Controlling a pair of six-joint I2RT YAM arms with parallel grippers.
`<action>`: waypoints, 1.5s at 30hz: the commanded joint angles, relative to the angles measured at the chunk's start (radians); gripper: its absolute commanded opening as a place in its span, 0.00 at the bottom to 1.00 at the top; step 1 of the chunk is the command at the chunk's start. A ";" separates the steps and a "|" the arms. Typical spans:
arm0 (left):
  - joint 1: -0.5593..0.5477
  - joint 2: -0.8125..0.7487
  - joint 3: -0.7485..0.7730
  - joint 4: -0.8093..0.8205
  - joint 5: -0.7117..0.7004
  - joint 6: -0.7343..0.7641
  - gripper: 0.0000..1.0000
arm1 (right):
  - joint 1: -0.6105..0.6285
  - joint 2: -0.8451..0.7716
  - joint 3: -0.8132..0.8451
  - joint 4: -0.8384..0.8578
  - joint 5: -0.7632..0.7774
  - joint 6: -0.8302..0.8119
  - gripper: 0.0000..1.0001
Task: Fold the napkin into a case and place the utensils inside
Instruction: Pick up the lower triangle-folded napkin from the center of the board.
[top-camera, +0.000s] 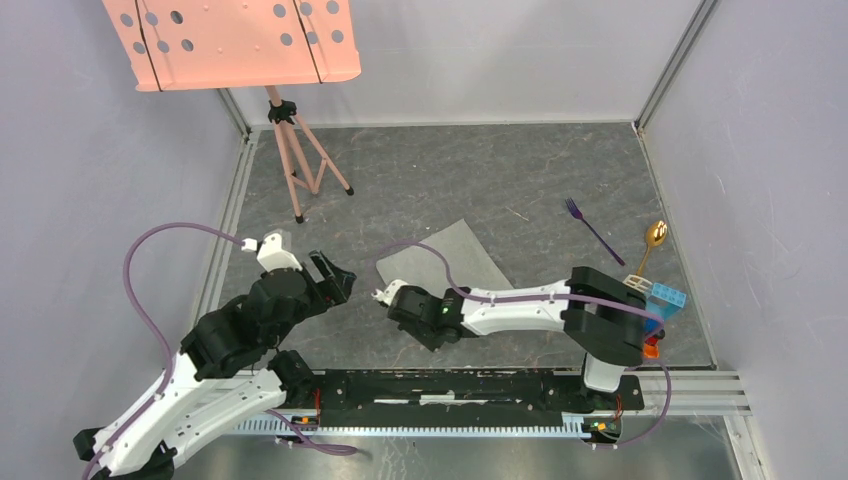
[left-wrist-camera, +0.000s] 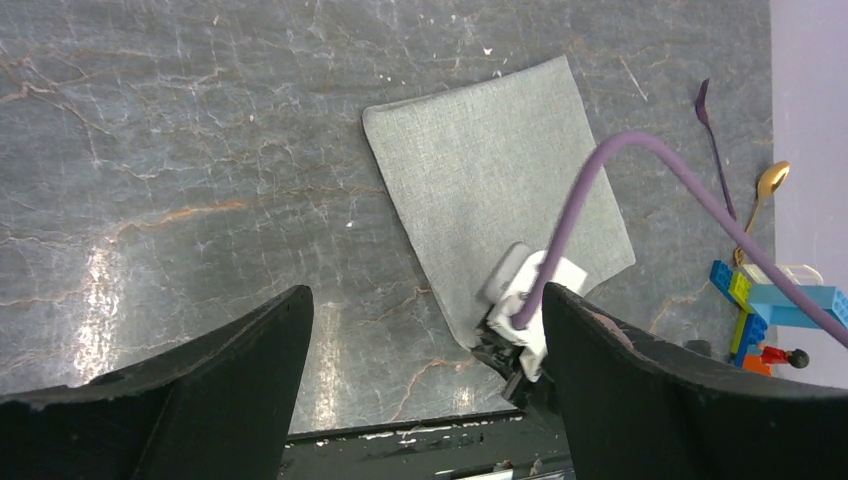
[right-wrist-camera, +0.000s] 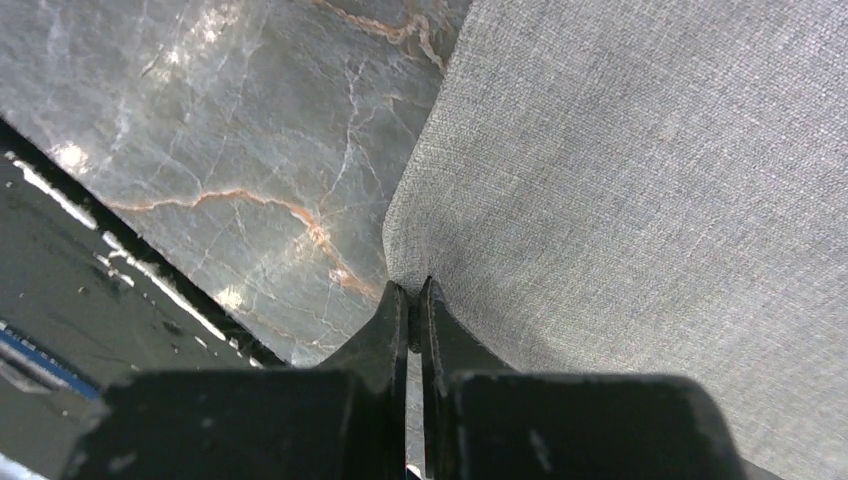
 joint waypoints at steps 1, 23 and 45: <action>0.003 0.078 -0.018 0.046 0.024 -0.110 0.91 | -0.046 -0.152 -0.121 0.180 -0.087 0.001 0.00; 0.338 0.675 -0.364 0.913 0.635 -0.419 1.00 | -0.361 -0.548 -0.669 0.794 -0.560 0.252 0.00; 0.342 0.863 -0.201 0.851 0.508 -0.258 0.37 | -0.519 -0.612 -0.829 0.921 -0.686 0.305 0.00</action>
